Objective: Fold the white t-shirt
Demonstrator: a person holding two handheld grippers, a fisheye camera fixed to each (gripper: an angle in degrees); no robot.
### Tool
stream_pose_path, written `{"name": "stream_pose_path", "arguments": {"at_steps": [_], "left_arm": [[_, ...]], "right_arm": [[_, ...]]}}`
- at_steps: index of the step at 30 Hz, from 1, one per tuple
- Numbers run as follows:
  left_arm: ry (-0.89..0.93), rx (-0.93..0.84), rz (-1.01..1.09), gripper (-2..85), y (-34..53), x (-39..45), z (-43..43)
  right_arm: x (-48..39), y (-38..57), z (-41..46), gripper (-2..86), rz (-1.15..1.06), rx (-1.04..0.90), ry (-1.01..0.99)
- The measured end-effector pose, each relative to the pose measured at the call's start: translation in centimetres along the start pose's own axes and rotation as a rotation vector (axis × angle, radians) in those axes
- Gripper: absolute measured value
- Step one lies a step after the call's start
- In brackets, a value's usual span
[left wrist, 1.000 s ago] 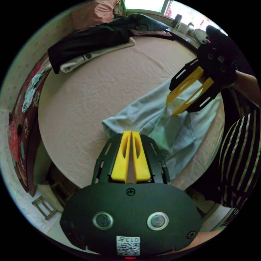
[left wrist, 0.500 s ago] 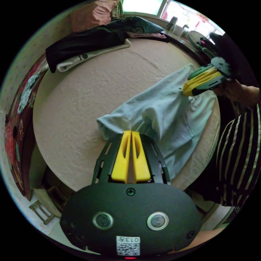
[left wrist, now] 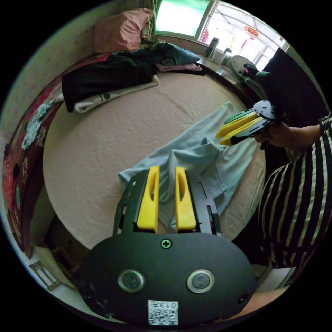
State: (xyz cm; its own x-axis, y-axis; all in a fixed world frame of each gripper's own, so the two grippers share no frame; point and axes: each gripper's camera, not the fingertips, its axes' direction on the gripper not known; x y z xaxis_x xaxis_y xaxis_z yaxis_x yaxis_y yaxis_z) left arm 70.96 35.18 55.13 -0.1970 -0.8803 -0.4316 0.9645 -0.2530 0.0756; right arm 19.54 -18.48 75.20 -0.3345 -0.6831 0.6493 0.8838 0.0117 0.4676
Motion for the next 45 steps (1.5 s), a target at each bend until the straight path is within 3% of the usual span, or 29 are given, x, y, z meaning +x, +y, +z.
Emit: {"name": "stream_pose_path", "arguments": {"at_steps": [5,9,13,16,21,24,27,33,39,42,45], "left_arm": [[0.149,-0.003,-0.064,5.7,0.1,-0.3,1.5],[0.089,-0.088,-0.022,1.2,-0.1,1.1,2.5],[-0.019,0.105,0.055,0.3,1.7,3.4,0.3],[0.024,0.105,-0.013,0.2,2.2,2.8,1.2],[-0.038,-0.101,-0.091,0.3,1.9,2.8,4.2],[-0.067,-0.027,-0.098,0.2,2.9,4.3,3.0],[-0.073,0.061,-0.011,0.0,3.0,7.5,2.1],[-0.174,-0.132,0.042,-0.2,2.0,12.1,6.7],[-0.193,-0.180,-0.060,-0.3,2.7,13.5,7.8],[-0.240,-0.097,-0.071,-0.3,3.3,14.8,6.6],[-0.228,-0.117,-0.078,-0.3,3.3,15.7,7.5]], "right_arm": [[1.1,-1.8,0.8,7.2,0.020,-0.015,-0.033],[-0.1,-3.0,1.9,3.5,-0.005,-0.101,-0.060],[0.2,-1.1,-0.9,2.0,0.197,0.094,-0.149],[0.4,0.9,-0.3,1.7,0.352,0.116,-0.192],[-0.3,1.7,1.2,1.6,0.465,0.060,-0.190],[-1.9,1.4,-0.7,1.3,0.394,0.085,-0.041],[-5.0,-0.1,-1.9,0.8,0.163,0.125,0.089],[-12.3,-4.1,1.9,0.5,-0.278,0.023,0.299],[-13.2,-6.0,3.0,0.4,-0.310,-0.122,0.266],[-15.2,-7.6,0.2,0.3,-0.380,0.045,0.315],[-16.7,-10.7,1.0,0.3,-0.451,0.044,0.306]]}}
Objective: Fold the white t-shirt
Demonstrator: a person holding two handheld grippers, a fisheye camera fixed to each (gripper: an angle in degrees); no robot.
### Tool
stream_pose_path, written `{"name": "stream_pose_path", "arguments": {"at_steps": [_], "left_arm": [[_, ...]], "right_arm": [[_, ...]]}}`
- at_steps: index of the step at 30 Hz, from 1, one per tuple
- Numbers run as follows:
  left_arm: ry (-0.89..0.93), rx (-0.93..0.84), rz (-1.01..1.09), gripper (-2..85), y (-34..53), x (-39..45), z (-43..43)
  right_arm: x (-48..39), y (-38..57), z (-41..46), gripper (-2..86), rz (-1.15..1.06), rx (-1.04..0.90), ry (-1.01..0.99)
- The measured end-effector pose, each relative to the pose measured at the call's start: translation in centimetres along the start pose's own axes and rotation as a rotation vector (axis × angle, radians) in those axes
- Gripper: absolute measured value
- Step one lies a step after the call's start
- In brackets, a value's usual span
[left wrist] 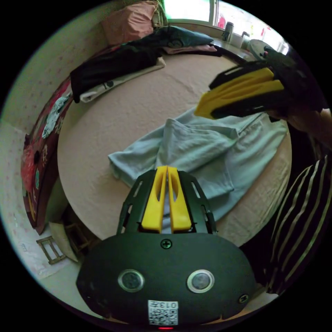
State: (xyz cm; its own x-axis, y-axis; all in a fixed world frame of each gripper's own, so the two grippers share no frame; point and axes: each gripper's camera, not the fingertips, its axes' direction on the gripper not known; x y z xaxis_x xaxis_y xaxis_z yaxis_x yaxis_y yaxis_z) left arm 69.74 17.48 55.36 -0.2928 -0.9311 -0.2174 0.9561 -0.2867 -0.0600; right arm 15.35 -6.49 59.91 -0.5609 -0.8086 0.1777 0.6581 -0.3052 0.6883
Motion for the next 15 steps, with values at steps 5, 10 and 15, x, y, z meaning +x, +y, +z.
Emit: {"name": "stream_pose_path", "arguments": {"at_steps": [5,10,15], "left_arm": [[0.030,-0.013,-0.113,-0.1,0.3,0.6,1.6],[0.089,-0.002,-0.202,0.8,1.2,0.4,1.4],[0.057,0.082,-0.448,7.2,6.9,-0.4,-1.0]], "right_arm": [[0.2,-4.2,4.0,0.4,-0.065,-0.075,-0.004],[1.8,-6.2,5.1,1.2,-0.119,-0.181,-0.065],[3.2,-9.7,2.4,6.0,-0.219,-0.023,-0.163]]}}
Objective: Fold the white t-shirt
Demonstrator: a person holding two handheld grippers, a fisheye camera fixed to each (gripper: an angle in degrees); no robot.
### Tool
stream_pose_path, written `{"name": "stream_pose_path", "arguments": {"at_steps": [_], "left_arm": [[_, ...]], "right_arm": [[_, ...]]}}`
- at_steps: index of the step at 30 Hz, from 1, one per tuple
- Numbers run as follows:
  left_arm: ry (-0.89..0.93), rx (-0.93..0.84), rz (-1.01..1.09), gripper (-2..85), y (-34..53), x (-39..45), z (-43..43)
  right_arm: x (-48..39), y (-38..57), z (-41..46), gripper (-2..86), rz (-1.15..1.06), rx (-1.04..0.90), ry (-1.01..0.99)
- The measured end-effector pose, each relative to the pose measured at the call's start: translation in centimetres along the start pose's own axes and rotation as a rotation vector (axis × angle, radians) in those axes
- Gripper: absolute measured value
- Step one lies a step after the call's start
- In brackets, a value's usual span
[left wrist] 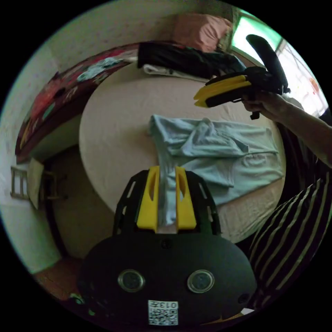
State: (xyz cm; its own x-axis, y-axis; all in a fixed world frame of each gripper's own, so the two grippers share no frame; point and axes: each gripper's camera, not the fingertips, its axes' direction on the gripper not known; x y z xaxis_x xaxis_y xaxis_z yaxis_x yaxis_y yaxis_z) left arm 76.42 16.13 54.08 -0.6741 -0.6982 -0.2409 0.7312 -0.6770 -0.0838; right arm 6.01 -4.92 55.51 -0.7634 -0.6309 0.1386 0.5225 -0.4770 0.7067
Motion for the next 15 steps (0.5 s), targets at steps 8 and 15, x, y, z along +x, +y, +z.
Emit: {"name": "stream_pose_path", "arguments": {"at_steps": [8,15], "left_arm": [[0.037,-0.057,-0.153,10.8,4.9,0.7,0.1],[0.056,-0.118,-0.179,9.3,3.4,1.9,3.1]], "right_arm": [[0.2,-6.4,4.9,8.9,-0.272,-0.166,-0.138],[-1.0,-7.1,7.2,7.1,-0.378,-0.286,-0.122]]}}
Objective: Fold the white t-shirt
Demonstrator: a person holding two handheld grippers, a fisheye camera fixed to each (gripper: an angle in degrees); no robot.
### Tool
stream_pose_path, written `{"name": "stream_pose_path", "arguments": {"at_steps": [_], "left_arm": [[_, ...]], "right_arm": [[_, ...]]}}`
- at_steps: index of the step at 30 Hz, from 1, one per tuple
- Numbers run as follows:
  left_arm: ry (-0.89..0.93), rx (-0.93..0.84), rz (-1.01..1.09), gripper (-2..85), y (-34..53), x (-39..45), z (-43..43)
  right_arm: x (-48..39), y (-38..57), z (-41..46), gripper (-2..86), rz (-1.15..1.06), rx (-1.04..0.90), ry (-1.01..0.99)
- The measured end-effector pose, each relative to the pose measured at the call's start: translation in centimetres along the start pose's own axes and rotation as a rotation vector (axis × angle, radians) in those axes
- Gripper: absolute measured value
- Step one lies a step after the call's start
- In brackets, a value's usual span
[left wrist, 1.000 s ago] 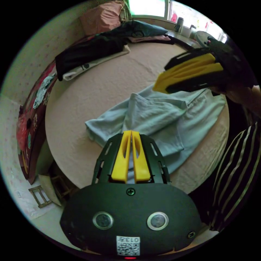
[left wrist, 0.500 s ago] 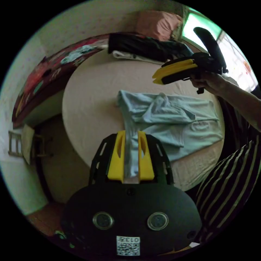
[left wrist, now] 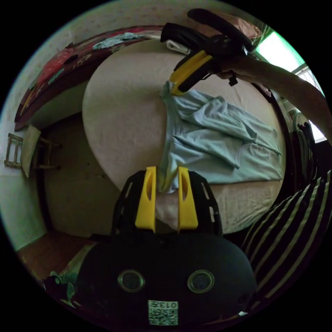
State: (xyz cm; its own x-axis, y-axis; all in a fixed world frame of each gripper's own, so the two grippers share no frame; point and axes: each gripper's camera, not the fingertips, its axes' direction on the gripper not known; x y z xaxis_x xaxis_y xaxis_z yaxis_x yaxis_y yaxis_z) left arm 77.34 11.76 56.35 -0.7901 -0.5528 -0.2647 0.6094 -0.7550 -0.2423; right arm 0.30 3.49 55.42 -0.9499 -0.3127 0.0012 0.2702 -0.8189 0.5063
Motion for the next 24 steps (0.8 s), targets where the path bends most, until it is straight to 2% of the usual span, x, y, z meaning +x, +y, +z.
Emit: {"name": "stream_pose_path", "arguments": {"at_steps": [5,8,11,18,24], "left_arm": [[0.002,-0.066,-0.024,1.6,-1.2,1.4,-0.1],[-0.002,-0.064,0.029,0.6,-1.6,3.1,-0.7],[0.091,-0.040,0.078,0.2,-2.0,4.5,-1.5],[0.143,-0.011,0.173,-0.1,-2.8,7.7,-3.2],[0.245,0.056,0.334,-0.1,-4.9,15.2,-6.2]], "right_arm": [[-1.8,1.1,-0.3,2.5,-0.015,-0.003,0.045],[-3.2,2.9,-0.9,1.8,-0.007,0.026,0.098],[-4.6,5.5,-2.4,1.5,0.016,0.067,0.142],[-8.9,14.0,-6.4,1.3,0.064,0.145,0.246],[-13.7,24.2,-9.2,1.3,0.092,0.205,0.358]]}}
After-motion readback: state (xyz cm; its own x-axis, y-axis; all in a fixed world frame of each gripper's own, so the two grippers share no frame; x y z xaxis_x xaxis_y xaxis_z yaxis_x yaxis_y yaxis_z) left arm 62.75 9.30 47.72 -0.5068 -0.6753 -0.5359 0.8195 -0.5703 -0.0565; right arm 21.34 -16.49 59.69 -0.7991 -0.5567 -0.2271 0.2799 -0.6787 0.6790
